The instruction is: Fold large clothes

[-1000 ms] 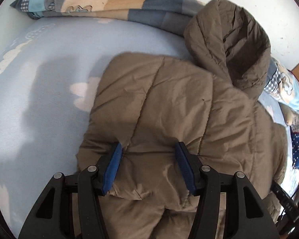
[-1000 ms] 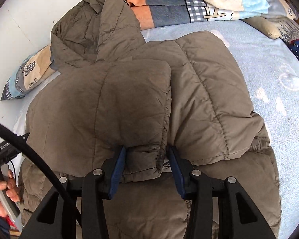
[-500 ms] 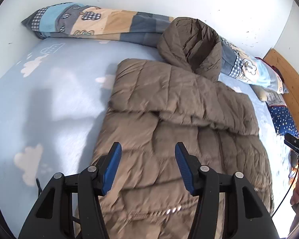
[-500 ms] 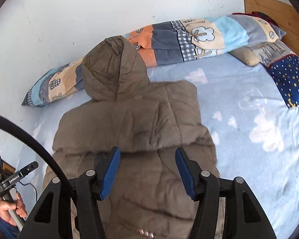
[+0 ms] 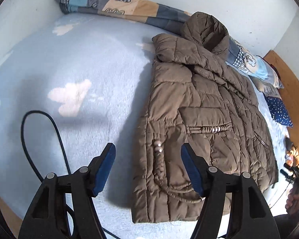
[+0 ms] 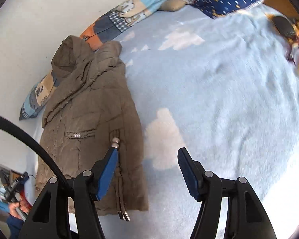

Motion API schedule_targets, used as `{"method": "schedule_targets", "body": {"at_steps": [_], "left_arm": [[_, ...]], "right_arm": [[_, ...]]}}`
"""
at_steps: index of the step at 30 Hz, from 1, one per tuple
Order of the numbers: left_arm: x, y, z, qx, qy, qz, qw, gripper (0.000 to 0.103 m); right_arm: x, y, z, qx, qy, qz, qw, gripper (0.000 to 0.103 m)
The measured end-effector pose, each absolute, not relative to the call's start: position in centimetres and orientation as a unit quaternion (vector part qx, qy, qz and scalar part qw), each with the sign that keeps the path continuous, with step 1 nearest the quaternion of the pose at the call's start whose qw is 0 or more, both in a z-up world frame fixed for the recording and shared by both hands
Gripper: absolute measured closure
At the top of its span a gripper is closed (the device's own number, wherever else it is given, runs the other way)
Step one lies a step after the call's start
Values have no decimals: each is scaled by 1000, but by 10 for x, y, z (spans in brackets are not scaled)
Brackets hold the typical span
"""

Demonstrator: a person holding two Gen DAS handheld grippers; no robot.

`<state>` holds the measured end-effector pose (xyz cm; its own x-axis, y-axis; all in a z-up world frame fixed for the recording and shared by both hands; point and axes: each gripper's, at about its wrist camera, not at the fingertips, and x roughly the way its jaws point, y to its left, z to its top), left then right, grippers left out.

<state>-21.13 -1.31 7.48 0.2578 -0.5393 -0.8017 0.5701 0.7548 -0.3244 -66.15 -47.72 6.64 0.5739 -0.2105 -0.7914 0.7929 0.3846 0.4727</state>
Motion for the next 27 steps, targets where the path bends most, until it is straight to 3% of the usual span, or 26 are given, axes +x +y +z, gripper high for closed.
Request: {"method": "schedule_targets", "body": {"at_steps": [4,24,25,27], "left_arm": [[-203,1,51,-36,555,-337,759,36],[-227,4,14,-97,604,-369,699,36],[-226,3,12,-104,607,-369,696,36],[-224,2,11,-108,608,-371,693,41]], "right_arm": [[-676,-465,57,510,298,-314,743,35],[-639,-449,23,544,326,-297,714,30],[-635,-449,21,541,327,-298,716,31],[-627,-450,20,536,325,-294,722,47]]}}
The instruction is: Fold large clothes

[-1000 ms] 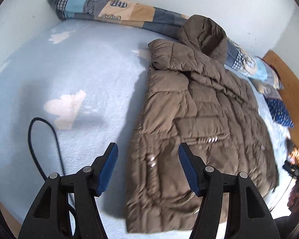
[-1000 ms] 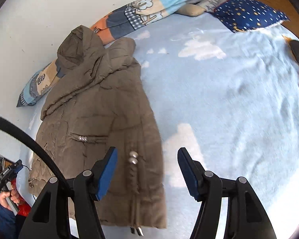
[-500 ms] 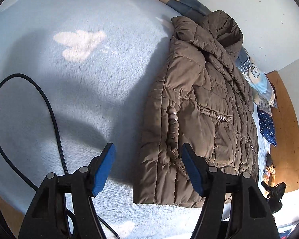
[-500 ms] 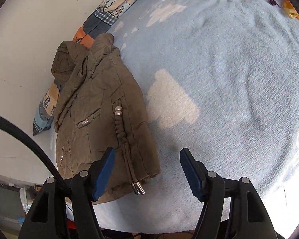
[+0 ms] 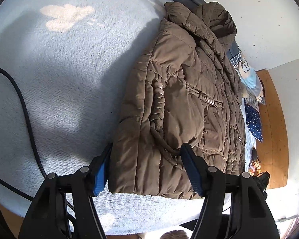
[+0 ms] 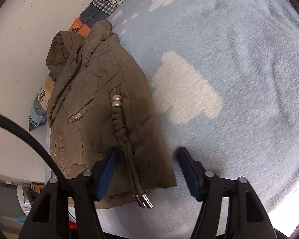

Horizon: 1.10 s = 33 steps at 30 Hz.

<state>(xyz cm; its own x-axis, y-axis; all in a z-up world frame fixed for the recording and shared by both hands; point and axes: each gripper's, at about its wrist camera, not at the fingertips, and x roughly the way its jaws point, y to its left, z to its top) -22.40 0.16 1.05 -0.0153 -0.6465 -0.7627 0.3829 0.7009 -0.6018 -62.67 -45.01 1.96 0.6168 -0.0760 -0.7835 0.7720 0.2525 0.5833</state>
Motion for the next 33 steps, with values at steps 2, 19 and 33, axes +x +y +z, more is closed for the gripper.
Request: {"method": "schedule_targets", "body": {"at_steps": [2,19,33], "left_arm": [[-225,-1,12,-99,604,-375,696,61],[-262,14,84,-69,487,-426,760,84],[-261,4,67,-30,515,-392,761,77]], "right_arm": [[-620,-448,21,532,324,-282,730,74],[-640,-390,120,375,237,-318,838,91],[-689,-399,113,435,232,-357,793,51]]}}
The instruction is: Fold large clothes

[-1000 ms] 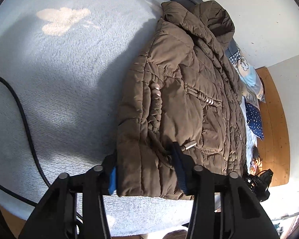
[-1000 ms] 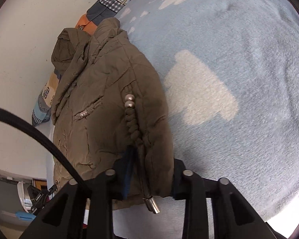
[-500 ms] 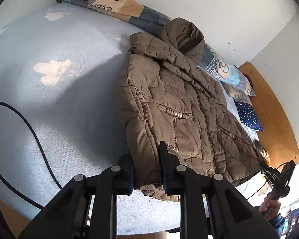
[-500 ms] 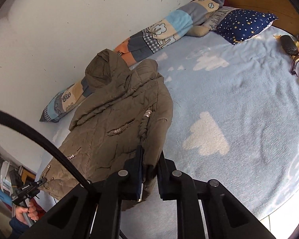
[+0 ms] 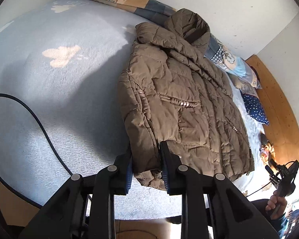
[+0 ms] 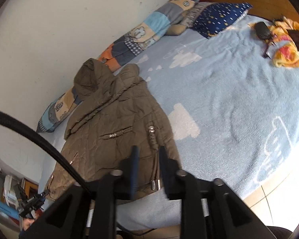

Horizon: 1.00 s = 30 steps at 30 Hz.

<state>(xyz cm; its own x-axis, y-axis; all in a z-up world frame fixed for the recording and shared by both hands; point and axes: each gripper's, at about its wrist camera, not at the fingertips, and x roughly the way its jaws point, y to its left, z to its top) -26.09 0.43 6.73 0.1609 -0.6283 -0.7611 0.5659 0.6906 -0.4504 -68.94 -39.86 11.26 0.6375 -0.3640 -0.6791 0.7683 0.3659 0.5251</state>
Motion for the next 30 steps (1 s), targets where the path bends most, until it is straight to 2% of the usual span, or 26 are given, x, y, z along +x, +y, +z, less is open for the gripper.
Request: {"method": "schedule_targets", "body": {"at_steps": [1,2,3,6,7,9,10,11,12,13,14,15,17,22,30], "left_arm": [[-259,3,63,-23,520,-380,764,62],[-256,4,58,-21,529,-368,765,42],[-253,5,53,-22,536,-356,765,35],[-241,7,41,-27,550,-333,765,32],[-236,6,35,-33,561,-328,760,32],[-230,8,24,-44,576,-315,753,32],[-227,7,18,-47,584,-311,748,32],[-226,6,14,-50,590,-310,744,32],[-224,5,11,-58,601,-311,734,32],[-224,3,10,-64,600,-316,732,39],[-225,1,11,-65,596,-328,730,62],[-227,-4,13,-59,592,-344,726,75],[-236,-10,23,-31,569,-355,741,84],[-250,-4,39,-13,550,-365,751,86],[-258,-2,52,0,551,-339,762,86]], "right_arm": [[-691,-408,104,454,233,-366,778,23],[-692,-418,95,474,229,-359,770,21],[-689,-426,87,488,235,-354,763,21],[-683,-445,62,533,254,-343,731,21],[-680,-449,54,549,253,-330,725,24],[-670,-451,39,560,275,-317,714,43],[-665,-450,31,568,286,-309,708,62],[-660,-451,22,579,291,-296,701,75],[-656,-451,16,586,293,-291,697,77],[-653,-451,16,583,296,-289,700,85],[-650,-450,18,577,297,-285,706,90],[-647,-447,24,563,300,-282,717,90],[-644,-438,39,536,297,-282,738,93],[-660,-420,72,504,265,-285,771,96],[-676,-372,98,473,287,-286,782,96]]}}
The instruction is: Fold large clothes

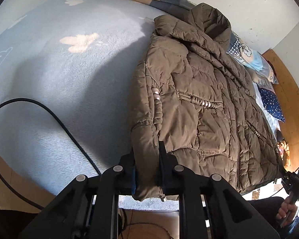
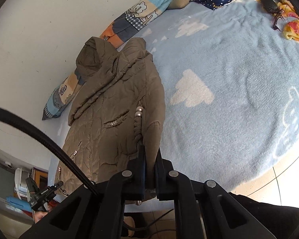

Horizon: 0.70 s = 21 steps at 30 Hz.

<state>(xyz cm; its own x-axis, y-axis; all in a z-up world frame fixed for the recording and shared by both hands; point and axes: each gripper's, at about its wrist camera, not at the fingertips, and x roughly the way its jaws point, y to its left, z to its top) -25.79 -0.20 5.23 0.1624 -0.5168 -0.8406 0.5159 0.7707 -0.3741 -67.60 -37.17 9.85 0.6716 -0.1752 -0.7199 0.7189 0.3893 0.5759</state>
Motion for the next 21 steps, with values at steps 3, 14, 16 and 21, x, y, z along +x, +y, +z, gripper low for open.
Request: {"method": "schedule_targets", "body": {"at_steps": [3,14,16,21], "left_arm": [[-255,-10,50,28,549,-313,775,79],[-272,9,118,20,467,-314,826,48],[-286,5,147,32,439,-337,832,48],[-332,-10,234,67,366,-420,827,39]], "right_arm": [[-674,-371,92,463,317,-298,773,92],[-675,-363,150,368,309,-342,808,56],[-669,-354,175,340,286,-325,835,56],[-647,-324,237,274,224,-279,893,56]]}}
